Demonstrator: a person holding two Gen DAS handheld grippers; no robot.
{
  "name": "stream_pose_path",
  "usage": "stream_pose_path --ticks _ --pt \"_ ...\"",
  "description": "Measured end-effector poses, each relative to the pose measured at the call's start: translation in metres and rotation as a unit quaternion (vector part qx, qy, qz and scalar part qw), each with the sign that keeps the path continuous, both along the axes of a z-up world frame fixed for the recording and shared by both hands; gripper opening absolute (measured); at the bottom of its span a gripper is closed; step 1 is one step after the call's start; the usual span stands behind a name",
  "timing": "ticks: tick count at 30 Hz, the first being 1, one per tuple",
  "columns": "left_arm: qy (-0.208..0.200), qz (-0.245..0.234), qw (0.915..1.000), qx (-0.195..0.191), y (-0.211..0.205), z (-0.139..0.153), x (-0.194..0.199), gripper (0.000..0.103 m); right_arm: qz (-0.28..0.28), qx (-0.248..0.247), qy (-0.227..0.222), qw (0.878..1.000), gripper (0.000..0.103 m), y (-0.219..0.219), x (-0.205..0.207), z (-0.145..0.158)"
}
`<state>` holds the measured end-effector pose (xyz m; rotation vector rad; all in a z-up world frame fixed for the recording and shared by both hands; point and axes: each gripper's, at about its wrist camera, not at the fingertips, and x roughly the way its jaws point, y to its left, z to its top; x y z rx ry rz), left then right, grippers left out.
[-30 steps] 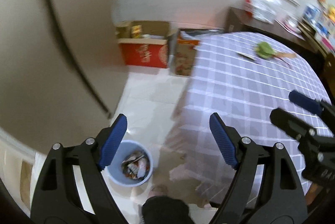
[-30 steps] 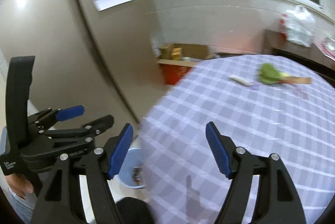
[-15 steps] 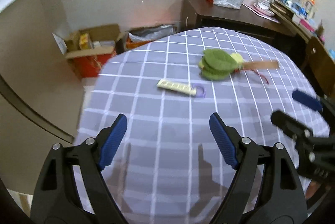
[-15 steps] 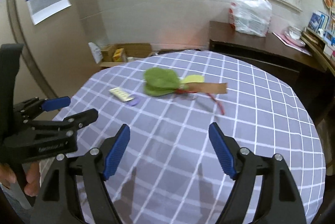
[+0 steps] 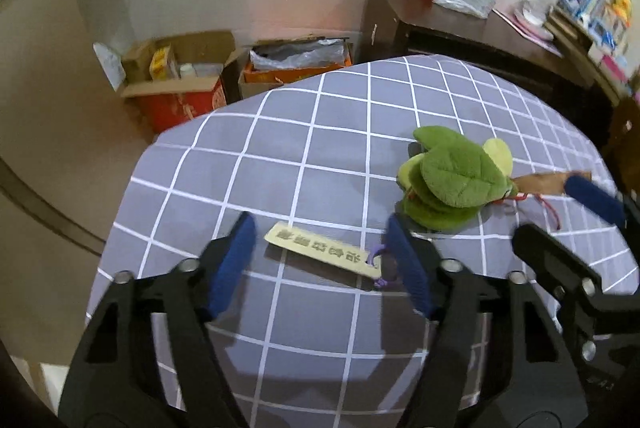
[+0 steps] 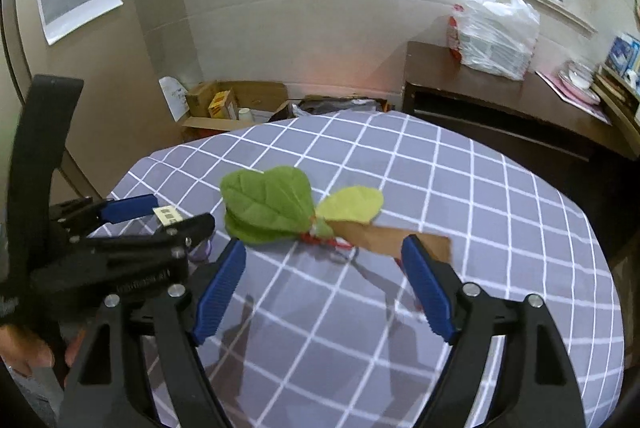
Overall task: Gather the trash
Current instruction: 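Grasp the green leaf plush toy with the right tool while the left tool grasps the cream label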
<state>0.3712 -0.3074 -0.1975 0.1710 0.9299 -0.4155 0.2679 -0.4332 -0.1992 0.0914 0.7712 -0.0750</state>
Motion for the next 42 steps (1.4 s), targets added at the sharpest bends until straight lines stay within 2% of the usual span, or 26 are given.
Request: stream_pose_path --ticks 4,5,7,10,13,14,15,16,18,19,20,29,35,42 --pt "-0.011 0.001 0.9999 -0.003 0.005 0.002 0.0 0.026 0.011 -0.012 0.003 1.0 0.08 0.004 0.018 -0.003" --pt "-0.012 0.0 0.9999 -0.005 0.006 0.002 0.0 0.02 0.011 -0.014 0.004 1.0 0.08 0.006 0.02 -0.004" --pt "-0.011 -0.005 0.9998 -0.017 0.009 0.002 0.0 0.013 0.015 -0.016 0.008 1.0 0.08 0.009 0.026 -0.006" --pt "0.003 -0.014 0.9989 -0.044 0.018 0.002 0.001 0.008 0.018 -0.029 0.012 0.999 0.08 0.017 0.035 -0.008" --pt "0.029 -0.012 0.9966 -0.076 0.028 0.002 0.005 0.006 0.023 -0.04 0.024 0.999 0.078 0.024 0.044 -0.011" --pt "0.04 -0.011 0.9952 -0.089 0.032 0.002 0.005 0.006 0.022 -0.042 0.028 0.998 0.063 0.024 0.046 -0.012" --pt "0.046 -0.01 0.9942 -0.097 0.035 0.002 0.005 0.005 0.023 -0.041 0.034 0.998 0.055 0.026 0.047 -0.014" --pt "0.05 -0.01 0.9935 -0.102 0.037 0.002 0.004 0.005 0.024 -0.04 0.039 0.998 0.053 0.028 0.047 -0.017" --pt "0.054 -0.011 0.9925 -0.109 0.043 0.004 0.001 0.004 0.025 -0.054 0.038 0.998 0.036 0.033 0.041 -0.016" --pt "0.054 -0.01 0.992 -0.114 0.047 0.005 0.0 0.004 0.024 -0.058 0.036 0.997 0.022 0.034 0.037 -0.015" --pt "0.055 -0.008 0.9913 -0.12 0.051 0.007 -0.003 0.004 0.022 -0.058 0.032 0.998 0.017 0.036 0.033 -0.013" --pt "0.037 0.003 0.989 -0.143 0.079 0.029 -0.032 0.0 0.048 -0.028 0.009 0.998 0.016 0.063 -0.025 0.007" --pt "0.027 0.004 0.9875 -0.155 0.102 0.048 -0.058 0.0 0.062 0.009 0.002 0.998 0.016 0.09 -0.056 0.021" --pt "0.008 0.013 0.9852 -0.171 0.143 0.073 -0.086 0.0 0.087 0.024 -0.014 0.996 0.016 0.141 -0.083 0.046"
